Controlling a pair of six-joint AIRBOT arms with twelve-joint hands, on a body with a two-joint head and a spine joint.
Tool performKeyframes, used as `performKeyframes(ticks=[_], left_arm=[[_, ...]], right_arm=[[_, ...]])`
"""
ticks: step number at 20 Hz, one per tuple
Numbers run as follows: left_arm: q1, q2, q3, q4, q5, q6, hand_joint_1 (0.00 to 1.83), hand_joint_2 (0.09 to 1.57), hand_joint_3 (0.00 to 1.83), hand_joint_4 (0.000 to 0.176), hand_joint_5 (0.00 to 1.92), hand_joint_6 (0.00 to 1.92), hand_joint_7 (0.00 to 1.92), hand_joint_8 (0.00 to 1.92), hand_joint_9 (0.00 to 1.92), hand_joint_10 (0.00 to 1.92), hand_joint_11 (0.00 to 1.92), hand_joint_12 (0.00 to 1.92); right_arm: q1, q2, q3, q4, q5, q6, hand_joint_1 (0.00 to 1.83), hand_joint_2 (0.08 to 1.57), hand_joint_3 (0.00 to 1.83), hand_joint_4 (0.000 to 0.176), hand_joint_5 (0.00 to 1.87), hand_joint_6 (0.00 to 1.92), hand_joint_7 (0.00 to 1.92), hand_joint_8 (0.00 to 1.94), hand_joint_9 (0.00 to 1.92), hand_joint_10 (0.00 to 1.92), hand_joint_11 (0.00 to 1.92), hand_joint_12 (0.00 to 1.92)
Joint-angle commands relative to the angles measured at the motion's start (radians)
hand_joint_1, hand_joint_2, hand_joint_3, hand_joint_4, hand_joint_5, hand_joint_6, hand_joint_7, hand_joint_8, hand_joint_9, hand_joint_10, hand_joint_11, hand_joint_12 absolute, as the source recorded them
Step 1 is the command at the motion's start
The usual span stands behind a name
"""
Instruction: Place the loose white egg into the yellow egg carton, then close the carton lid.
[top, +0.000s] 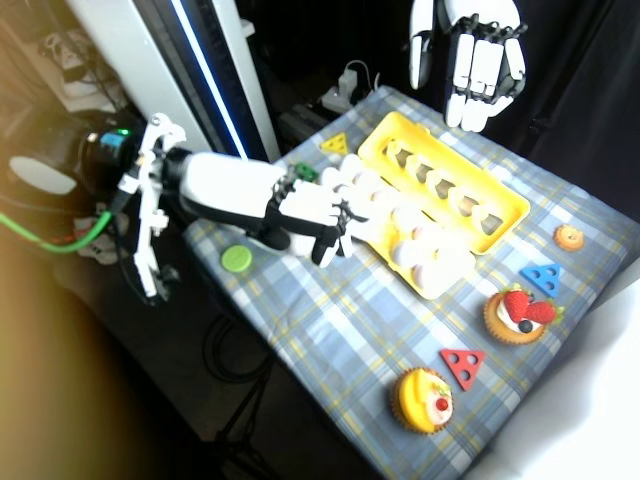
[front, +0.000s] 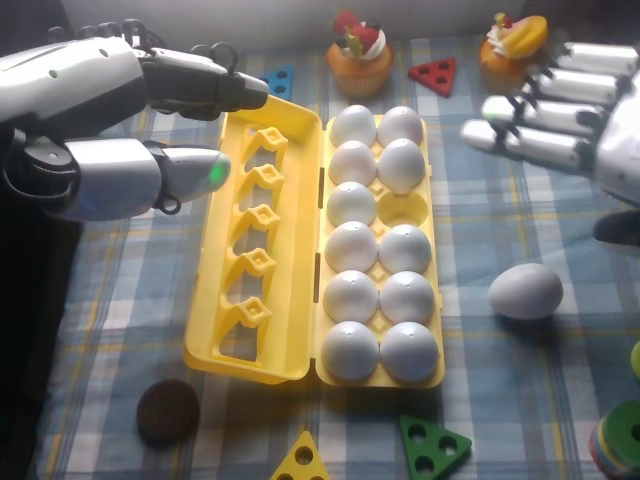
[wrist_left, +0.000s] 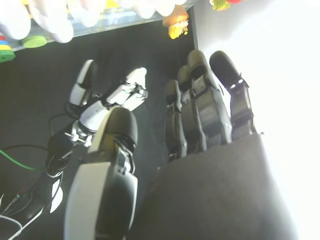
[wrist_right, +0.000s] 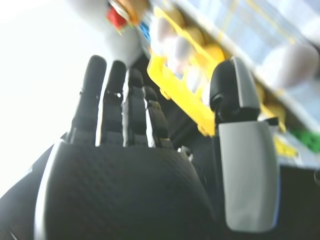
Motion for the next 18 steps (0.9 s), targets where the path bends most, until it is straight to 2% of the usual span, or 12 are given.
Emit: performKeyframes(ticks=[1,2,3,4,5,7,8,9,10,13,16,18], left_arm=[[-0.004,0.0,0.003,-0.015,-0.118,-0.001,0.44,1.38,0.0,0.0,0.42,0.0,0.44,0.0,0.51,0.0,0.0,1.42],[-0.004,0.0,0.003,-0.016,-0.117,-0.001,0.44,1.38,0.0,0.0,0.42,0.0,0.44,0.0,0.51,0.01,0.0,1.43],[-0.004,0.0,0.003,-0.016,-0.117,-0.001,0.45,1.38,0.0,0.0,0.43,0.0,0.45,0.01,0.51,0.01,0.0,1.41],[-0.004,0.0,0.003,-0.016,-0.117,-0.001,0.43,1.38,0.0,0.0,0.42,0.0,0.45,0.0,0.5,0.0,0.0,1.4],[-0.003,0.0,0.003,-0.017,-0.117,-0.001,0.43,1.39,0.0,0.0,0.42,0.0,0.44,0.0,0.49,0.0,0.0,1.38],[-0.004,0.0,0.003,-0.017,-0.117,-0.001,0.4,1.4,0.0,0.0,0.4,0.0,0.42,0.0,0.47,0.0,0.0,1.34],[-0.004,0.0,0.003,-0.017,-0.117,-0.001,0.4,1.4,0.0,0.0,0.4,0.0,0.41,0.0,0.48,0.0,0.0,1.34],[-0.004,0.0,0.003,-0.018,-0.117,0.0,0.43,1.4,0.0,0.0,0.41,0.01,0.43,0.0,0.49,0.01,0.0,1.36],[-0.004,0.0,0.004,-0.02,-0.117,0.0,0.39,1.4,0.0,0.0,0.4,0.0,0.42,0.0,0.47,0.0,0.0,1.34],[-0.003,0.0,0.003,-0.023,-0.117,0.004,0.4,1.4,0.0,0.0,0.41,0.0,0.42,0.0,0.48,0.01,0.0,1.38],[-0.003,-0.001,0.003,-0.024,-0.117,0.004,0.45,1.39,0.0,0.0,0.43,0.01,0.45,0.01,0.51,0.02,0.01,1.44],[-0.003,-0.001,0.003,-0.024,-0.117,0.004,0.42,1.39,0.0,0.0,0.41,0.0,0.44,0.0,0.51,0.01,0.0,1.44]], right_arm=[[0.001,0.017,0.0,-0.036,0.114,0.058,1.02,1.15,0.0,0.0,0.06,0.02,0.11,0.06,0.0,0.6,0.0,1.64],[-0.01,0.026,0.0,-0.087,0.114,0.135,0.99,1.16,0.0,0.0,0.07,0.02,0.12,0.04,0.0,0.51,0.0,1.55],[-0.017,0.032,-0.002,-0.129,0.11,0.185,0.98,1.16,0.0,0.0,0.09,0.02,0.14,0.04,0.0,0.52,0.0,1.51],[-0.021,0.034,-0.003,-0.166,0.103,0.229,0.99,1.13,0.0,0.0,0.12,0.03,0.2,0.04,0.0,0.62,0.0,1.54],[-0.023,0.034,-0.003,-0.208,0.098,0.281,1.02,1.1,0.0,0.0,0.13,0.03,0.21,0.03,0.0,0.62,0.0,1.58],[-0.025,0.029,-0.003,-0.314,0.086,0.399,1.03,1.09,0.0,0.0,0.13,0.03,0.2,0.01,0.0,0.52,0.0,1.49],[-0.025,0.024,-0.002,-0.342,0.083,0.428,1.04,1.08,0.0,0.0,0.15,0.04,0.19,0.01,0.0,0.48,0.0,1.48],[-0.025,0.016,0.0,-0.375,0.078,0.456,1.05,1.07,0.0,0.0,0.15,0.05,0.21,0.01,0.0,0.57,0.0,1.6],[-0.025,0.006,0.005,-0.404,0.073,0.487,1.06,1.07,0.0,0.0,0.16,0.05,0.22,0.02,0.0,0.59,0.0,1.62],[-0.025,-0.036,0.027,-0.469,0.057,0.551,0.99,1.1,0.0,0.0,0.19,0.06,0.21,0.01,0.0,0.44,0.0,1.41],[-0.025,-0.072,0.047,-0.513,0.05,0.6,0.93,1.12,0.01,0.0,0.21,0.06,0.26,0.01,0.07,0.53,0.0,1.51],[-0.025,-0.092,0.06,-0.544,0.044,0.635,0.95,1.13,0.01,0.0,0.24,0.06,0.28,0.01,0.06,0.52,0.0,1.41]])
